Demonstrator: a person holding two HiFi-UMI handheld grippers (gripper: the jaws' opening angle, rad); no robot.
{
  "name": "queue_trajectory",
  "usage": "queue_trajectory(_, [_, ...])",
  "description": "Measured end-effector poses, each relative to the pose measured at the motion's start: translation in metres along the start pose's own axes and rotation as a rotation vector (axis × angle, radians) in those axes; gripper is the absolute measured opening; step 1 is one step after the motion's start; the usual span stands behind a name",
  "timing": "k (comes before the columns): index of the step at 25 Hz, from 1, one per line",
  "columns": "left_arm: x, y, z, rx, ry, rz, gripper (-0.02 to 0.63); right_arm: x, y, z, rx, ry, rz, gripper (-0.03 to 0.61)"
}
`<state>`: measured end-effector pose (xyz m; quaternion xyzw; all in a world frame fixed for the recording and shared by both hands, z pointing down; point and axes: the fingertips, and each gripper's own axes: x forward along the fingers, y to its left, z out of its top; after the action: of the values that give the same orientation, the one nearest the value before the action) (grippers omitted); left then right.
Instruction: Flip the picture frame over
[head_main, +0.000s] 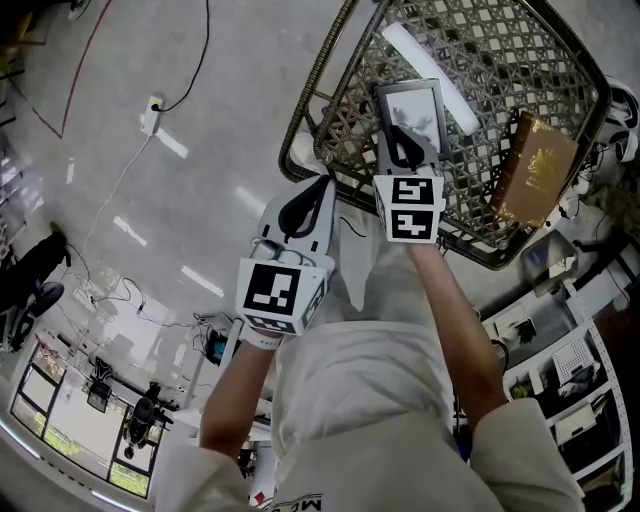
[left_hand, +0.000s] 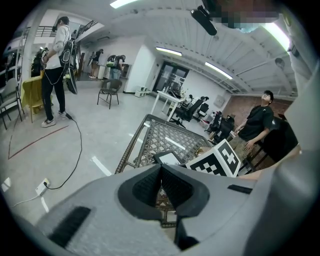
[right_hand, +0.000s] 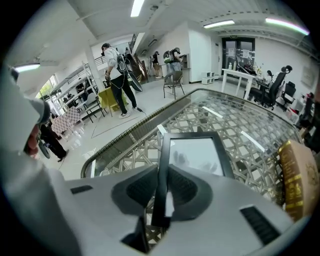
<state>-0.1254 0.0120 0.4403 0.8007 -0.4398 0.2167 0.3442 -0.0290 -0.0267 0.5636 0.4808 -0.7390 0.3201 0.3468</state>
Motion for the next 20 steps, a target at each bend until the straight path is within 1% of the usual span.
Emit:
queue_trajectory(4, [-0.0011,0.0019,0.0011,0.001,-0.001,0.004,0.025,0.0003,-0.0029,-0.0025,0.019,0.009,-0.005,0.077])
queue_trajectory(10, [0.0000,0.0015,0.0038,0.005,-0.002,0.001,0.025,0.0000,-0.0028,-0.0025,0.062,0.009,0.014,0.075])
queue_trajectory(20, [0.0035,-0.0034,0.0068,0.019,0.002,-0.013,0.025,-0.0055,-0.0037,0.0012,0.127,0.004,0.081,0.074])
